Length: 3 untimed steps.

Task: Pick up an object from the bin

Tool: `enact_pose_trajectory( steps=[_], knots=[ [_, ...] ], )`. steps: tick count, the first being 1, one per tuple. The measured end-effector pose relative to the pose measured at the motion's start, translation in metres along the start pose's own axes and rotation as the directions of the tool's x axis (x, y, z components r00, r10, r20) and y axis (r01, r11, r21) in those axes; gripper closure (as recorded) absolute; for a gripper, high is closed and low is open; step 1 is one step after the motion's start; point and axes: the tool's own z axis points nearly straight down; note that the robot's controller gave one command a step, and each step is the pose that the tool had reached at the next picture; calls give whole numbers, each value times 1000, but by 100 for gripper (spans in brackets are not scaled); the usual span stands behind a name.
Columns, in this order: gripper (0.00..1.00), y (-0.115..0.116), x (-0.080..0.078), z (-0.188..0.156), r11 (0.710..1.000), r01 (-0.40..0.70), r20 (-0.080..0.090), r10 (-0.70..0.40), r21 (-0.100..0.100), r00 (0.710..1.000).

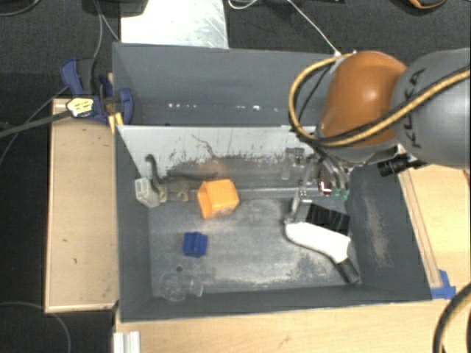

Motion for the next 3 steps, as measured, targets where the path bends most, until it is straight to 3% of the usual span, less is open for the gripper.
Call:
enact_pose_trajectory(
  steps=[1, 2, 3],
  knots=[
    [0, -19, 25, -6, 992, 123, 9, -123, -1, 992],
    [0, -63, 27, 38, 1000, 22, -2, -22, 1, 1000],
    [0, -60, 15, 73, 997, -75, 9, 75, -3, 997]
  ],
)
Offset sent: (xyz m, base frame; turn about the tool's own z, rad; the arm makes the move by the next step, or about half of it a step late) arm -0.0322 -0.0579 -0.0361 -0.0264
